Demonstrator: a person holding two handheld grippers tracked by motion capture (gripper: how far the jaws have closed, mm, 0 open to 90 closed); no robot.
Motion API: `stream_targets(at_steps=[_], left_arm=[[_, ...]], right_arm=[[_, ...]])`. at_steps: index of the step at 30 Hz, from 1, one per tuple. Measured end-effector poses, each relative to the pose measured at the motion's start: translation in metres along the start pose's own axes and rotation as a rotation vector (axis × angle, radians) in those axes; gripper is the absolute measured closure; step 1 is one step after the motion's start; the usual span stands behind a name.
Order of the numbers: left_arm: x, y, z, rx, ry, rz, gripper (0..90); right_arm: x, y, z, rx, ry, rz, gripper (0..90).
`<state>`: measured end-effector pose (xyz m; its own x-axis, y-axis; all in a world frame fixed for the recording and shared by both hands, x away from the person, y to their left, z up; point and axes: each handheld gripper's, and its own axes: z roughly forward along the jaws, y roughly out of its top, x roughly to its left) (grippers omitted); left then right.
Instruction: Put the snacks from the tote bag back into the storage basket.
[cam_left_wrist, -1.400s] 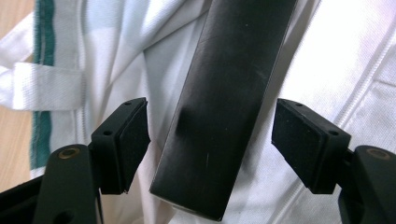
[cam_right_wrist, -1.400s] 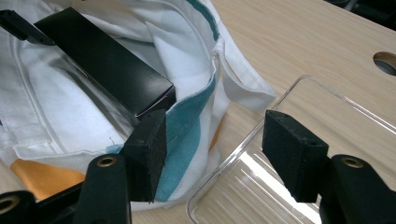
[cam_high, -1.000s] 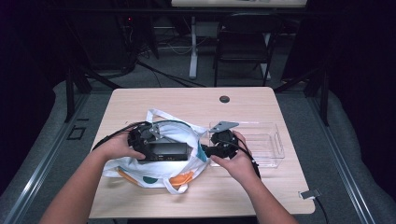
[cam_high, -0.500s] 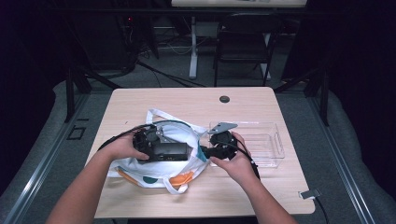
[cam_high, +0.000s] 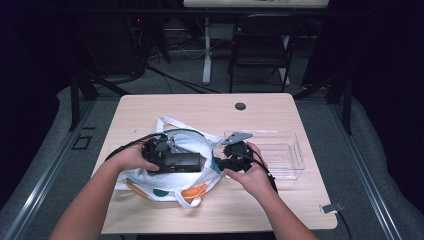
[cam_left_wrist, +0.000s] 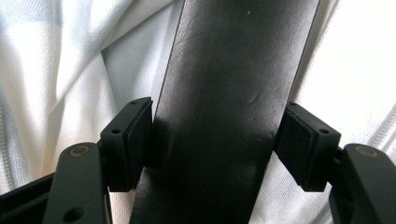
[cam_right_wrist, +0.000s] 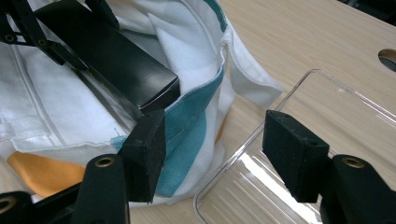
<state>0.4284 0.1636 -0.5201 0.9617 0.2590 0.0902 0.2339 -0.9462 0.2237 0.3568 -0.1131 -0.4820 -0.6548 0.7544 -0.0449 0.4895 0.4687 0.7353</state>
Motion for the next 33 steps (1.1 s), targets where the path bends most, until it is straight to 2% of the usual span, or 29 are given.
stream_targets(at_steps=[16,26,32,33], left_arm=[[0.0017,-0.0010,0.0018,0.001,-0.011,0.017,32.5],[0.0005,-0.0027,0.0013,-0.004,0.000,0.066,35.0],[-0.0017,-0.0044,0.0004,-0.010,0.005,0.075,37.1],[-0.0023,-0.0046,-0.0005,-0.005,0.008,0.089,37.5]], right_arm=[[0.0023,-0.0003,0.0009,0.005,0.004,-0.009,39.4],[0.0019,-0.0004,0.0005,0.003,0.000,-0.011,39.4],[0.0028,-0.0006,0.0016,0.001,0.004,-0.007,39.3],[0.0027,-0.0006,0.0016,0.003,0.004,-0.009,39.3]])
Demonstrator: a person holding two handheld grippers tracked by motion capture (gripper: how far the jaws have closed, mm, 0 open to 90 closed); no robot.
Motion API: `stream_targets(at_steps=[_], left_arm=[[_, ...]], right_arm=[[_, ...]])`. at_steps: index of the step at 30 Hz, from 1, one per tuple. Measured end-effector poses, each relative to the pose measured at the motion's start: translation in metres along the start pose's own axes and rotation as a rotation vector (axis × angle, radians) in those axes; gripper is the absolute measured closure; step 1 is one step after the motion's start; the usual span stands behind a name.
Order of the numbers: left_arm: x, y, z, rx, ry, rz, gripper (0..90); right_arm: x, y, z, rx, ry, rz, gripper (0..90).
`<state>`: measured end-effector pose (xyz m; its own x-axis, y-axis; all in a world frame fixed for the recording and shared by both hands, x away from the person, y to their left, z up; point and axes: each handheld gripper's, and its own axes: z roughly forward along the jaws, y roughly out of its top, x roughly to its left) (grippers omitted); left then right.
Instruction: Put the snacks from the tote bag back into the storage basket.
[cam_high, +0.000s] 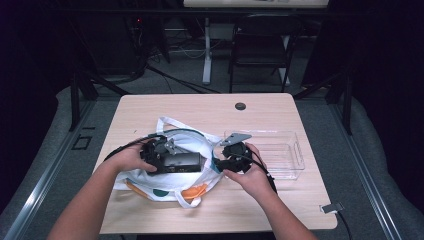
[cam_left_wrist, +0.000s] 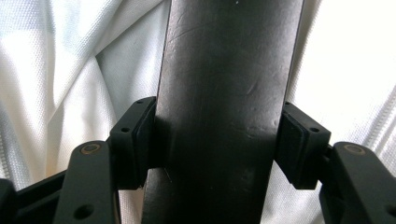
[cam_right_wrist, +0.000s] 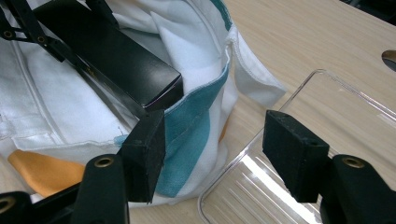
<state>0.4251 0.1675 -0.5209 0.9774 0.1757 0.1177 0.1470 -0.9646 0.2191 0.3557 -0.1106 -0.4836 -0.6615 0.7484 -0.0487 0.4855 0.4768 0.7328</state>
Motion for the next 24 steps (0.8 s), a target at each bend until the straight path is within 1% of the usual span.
stream_targets(at_steps=[2,3,9,12,21,24], left_arm=[[-0.0008,-0.0002,-0.0001,-0.004,0.002,0.003,38.5],[-0.0015,-0.0002,-0.0009,0.003,0.006,0.009,38.5],[-0.0046,-0.0016,-0.0033,-0.002,0.016,0.036,41.4],[-0.0051,-0.0019,-0.0037,-0.004,0.017,0.042,41.9],[-0.0063,-0.0024,-0.0049,-0.007,0.022,0.056,42.8],[-0.0064,-0.0033,-0.0063,-0.008,0.017,0.048,43.0]], right_arm=[[-0.0002,-0.0002,0.0002,0.000,0.000,-0.002,39.3],[-0.0003,-0.0002,0.0003,0.002,0.000,-0.003,39.2],[0.0006,-0.0005,0.0012,0.005,0.000,-0.004,39.2],[0.0008,-0.0006,0.0013,0.004,0.001,-0.005,39.2],[0.0001,-0.0009,0.0012,-0.001,0.000,-0.003,39.2],[-0.0001,-0.0010,0.0011,-0.001,-0.001,-0.003,39.2]])
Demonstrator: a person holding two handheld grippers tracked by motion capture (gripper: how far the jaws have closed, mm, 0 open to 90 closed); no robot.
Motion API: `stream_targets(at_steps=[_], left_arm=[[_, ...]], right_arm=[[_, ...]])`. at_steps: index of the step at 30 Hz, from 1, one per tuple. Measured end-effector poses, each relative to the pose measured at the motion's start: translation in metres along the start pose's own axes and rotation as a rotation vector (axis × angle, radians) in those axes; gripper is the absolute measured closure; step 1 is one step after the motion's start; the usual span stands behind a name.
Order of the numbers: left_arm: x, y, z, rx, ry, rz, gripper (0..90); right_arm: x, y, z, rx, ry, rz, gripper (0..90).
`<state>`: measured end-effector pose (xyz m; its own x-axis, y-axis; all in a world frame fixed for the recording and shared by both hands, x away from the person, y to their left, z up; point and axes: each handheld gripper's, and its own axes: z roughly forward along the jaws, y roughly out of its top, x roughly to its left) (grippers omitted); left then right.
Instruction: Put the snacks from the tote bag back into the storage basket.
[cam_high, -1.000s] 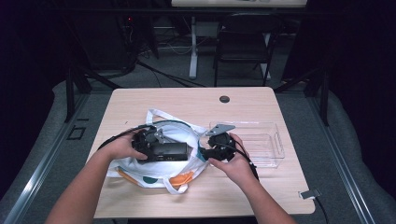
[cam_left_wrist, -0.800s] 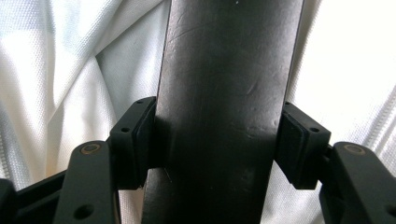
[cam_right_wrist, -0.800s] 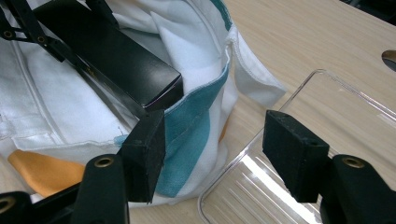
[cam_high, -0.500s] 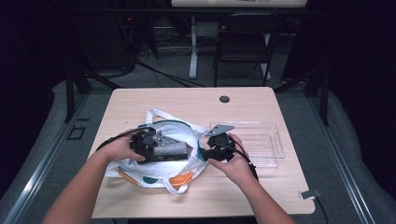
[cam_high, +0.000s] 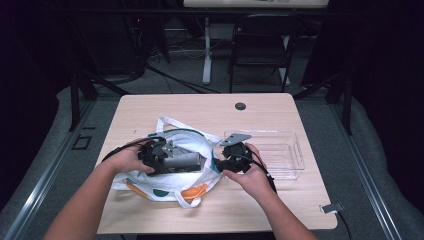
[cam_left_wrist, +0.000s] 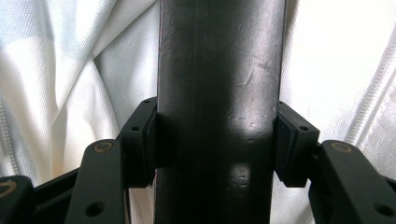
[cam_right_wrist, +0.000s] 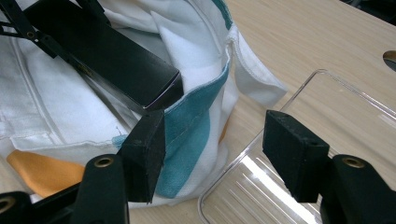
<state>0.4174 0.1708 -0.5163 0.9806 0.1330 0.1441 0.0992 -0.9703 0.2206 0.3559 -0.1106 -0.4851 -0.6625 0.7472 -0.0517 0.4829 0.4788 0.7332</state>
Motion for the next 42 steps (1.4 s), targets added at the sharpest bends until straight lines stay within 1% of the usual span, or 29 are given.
stream_targets(at_steps=[8,10,15,16,19,23,28,30,32,34,36,39,42], left_arm=[[0.001,-0.002,-0.005,-0.007,0.000,0.000,43.1],[0.000,-0.003,-0.006,-0.011,0.002,-0.007,43.1],[0.000,-0.003,-0.014,-0.014,0.011,-0.009,43.1],[0.000,-0.003,-0.015,-0.021,0.015,-0.011,43.1],[0.000,-0.004,-0.020,-0.018,0.015,-0.012,43.1],[0.000,-0.005,-0.023,-0.026,0.017,-0.017,43.1],[-0.001,-0.007,-0.028,-0.021,0.022,-0.022,43.1],[-0.001,-0.008,-0.031,-0.031,0.026,-0.028,43.1],[-0.001,-0.008,-0.032,-0.029,0.028,-0.024,43.1],[-0.002,-0.008,-0.034,-0.031,0.029,-0.030,43.0],[-0.002,-0.009,-0.036,-0.033,0.031,-0.032,43.1],[-0.003,-0.009,-0.038,-0.029,0.031,-0.036,43.1],[-0.004,-0.010,-0.041,-0.032,0.033,-0.039,43.1]], right_arm=[[0.000,0.000,0.000,-0.001,0.001,-0.003,39.2],[0.000,0.000,0.000,-0.003,0.000,-0.002,39.2],[0.000,0.000,0.000,-0.004,0.000,-0.004,39.2],[0.000,0.000,0.000,-0.004,-0.001,-0.003,39.2],[0.000,0.000,0.000,-0.001,0.001,-0.005,39.2],[0.000,0.000,0.000,0.003,0.001,-0.008,39.1],[0.000,0.000,0.000,0.000,-0.002,-0.007,39.1],[0.001,0.000,0.000,-0.006,-0.002,-0.024,38.9],[0.001,0.000,0.000,-0.011,-0.002,-0.027,39.1],[0.002,0.000,0.000,-0.019,-0.001,-0.037,40.2],[0.003,0.000,0.000,-0.021,-0.007,-0.060,41.6],[0.003,0.000,0.000,-0.024,-0.009,-0.066,41.9],[0.003,0.001,0.000,-0.010,0.011,-0.073,41.9]])
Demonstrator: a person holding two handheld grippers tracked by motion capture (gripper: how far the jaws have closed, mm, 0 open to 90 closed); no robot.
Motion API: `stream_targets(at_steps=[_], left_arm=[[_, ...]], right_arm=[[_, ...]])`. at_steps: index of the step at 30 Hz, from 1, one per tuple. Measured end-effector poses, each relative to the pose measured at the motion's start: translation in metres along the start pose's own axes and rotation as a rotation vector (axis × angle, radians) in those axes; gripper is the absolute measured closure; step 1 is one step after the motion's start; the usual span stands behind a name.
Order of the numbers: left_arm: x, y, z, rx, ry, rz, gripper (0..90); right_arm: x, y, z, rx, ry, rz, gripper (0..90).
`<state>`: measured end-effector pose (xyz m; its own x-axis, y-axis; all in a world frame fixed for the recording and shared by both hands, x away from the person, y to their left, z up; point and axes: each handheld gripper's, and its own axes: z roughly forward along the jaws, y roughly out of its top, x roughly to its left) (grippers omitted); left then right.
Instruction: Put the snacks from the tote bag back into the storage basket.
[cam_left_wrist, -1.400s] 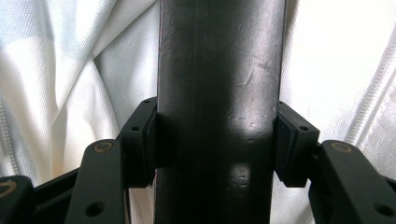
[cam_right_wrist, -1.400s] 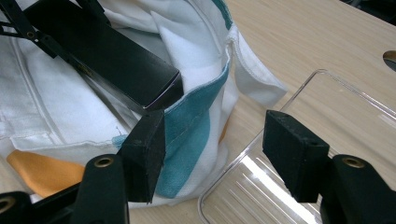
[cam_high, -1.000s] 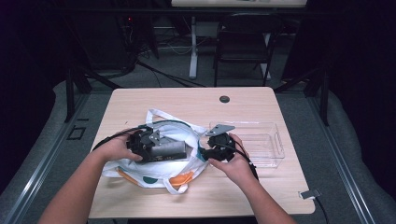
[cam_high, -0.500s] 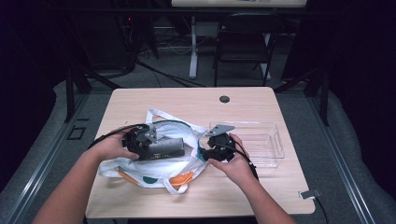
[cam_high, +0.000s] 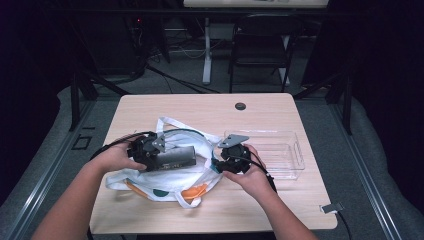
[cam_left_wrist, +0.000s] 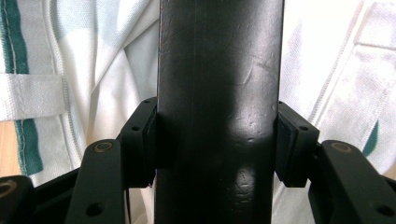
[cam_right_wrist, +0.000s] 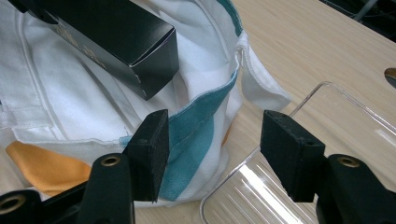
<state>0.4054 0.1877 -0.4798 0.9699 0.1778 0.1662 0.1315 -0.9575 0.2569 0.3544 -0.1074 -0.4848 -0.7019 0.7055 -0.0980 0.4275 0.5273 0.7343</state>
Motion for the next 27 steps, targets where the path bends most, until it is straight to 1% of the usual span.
stream_targets(at_steps=[1,4,5,7,8,10,11,12,14,16,18,19,21,23,24,25,26,27], left_arm=[[-0.001,0.000,-0.002,-0.007,0.001,-0.006,43.1],[-0.001,0.000,-0.005,-0.005,0.003,-0.005,43.1],[-0.001,0.000,-0.008,-0.003,0.009,-0.007,43.1],[-0.001,0.000,-0.010,-0.001,0.010,-0.006,43.1],[-0.001,0.000,-0.011,-0.005,0.013,-0.009,43.1],[-0.001,0.001,-0.015,-0.011,0.014,-0.015,43.1],[-0.001,0.001,-0.016,-0.011,0.013,-0.017,43.1],[-0.001,0.001,-0.018,-0.008,0.016,-0.013,43.1],[-0.001,0.003,-0.022,-0.011,0.020,-0.015,43.1],[-0.001,0.005,-0.024,-0.014,0.021,-0.012,43.1],[-0.001,0.005,-0.025,-0.020,0.022,-0.019,43.1],[-0.001,0.006,-0.026,-0.022,0.021,-0.015,43.1],[-0.001,0.007,-0.027,-0.025,0.020,-0.019,43.1],[-0.001,0.009,-0.028,-0.027,0.018,-0.022,43.1],[-0.001,0.009,-0.028,-0.025,0.019,-0.020,43.1],[-0.001,0.010,-0.029,-0.020,0.018,-0.016,43.1],[-0.001,0.010,-0.029,-0.024,0.015,-0.026,43.1],[-0.001,0.011,-0.030,-0.021,0.014,-0.028,43.1]], right_arm=[[-0.001,0.000,0.000,-0.006,0.003,0.002,41.8],[-0.002,0.001,-0.001,-0.006,0.016,0.006,41.3],[-0.003,0.003,-0.003,-0.012,0.023,-0.001,40.2],[-0.002,0.003,-0.004,-0.024,0.022,-0.019,39.8],[-0.002,0.003,-0.004,-0.024,0.022,-0.019,39.8],[-0.003,0.003,-0.004,-0.021,0.027,-0.027,39.6],[-0.004,0.003,-0.004,-0.016,0.041,-0.030,39.3],[-0.004,0.003,-0.004,-0.016,0.041,-0.030,39.3],[-0.006,0.006,-0.006,-0.007,0.059,-0.049,38.2],[-0.008,0.008,-0.007,-0.004,0.065,-0.054,36.8],[-0.009,0.009,-0.008,-0.001,0.067,-0.054,36.7],[-0.011,0.011,-0.009,0.009,0.069,-0.057,36.5],[-0.012,0.012,-0.009,0.004,0.077,-0.056,36.3],[-0.013,0.014,-0.009,0.021,0.077,-0.081,36.3],[-0.013,0.014,-0.009,0.021,0.077,-0.081,36.3],[-0.013,0.014,-0.009,0.022,0.085,-0.082,36.3],[-0.014,0.015,-0.009,0.027,0.095,-0.087,36.3],[-0.015,0.016,-0.008,0.032,0.116,-0.087,36.3]])
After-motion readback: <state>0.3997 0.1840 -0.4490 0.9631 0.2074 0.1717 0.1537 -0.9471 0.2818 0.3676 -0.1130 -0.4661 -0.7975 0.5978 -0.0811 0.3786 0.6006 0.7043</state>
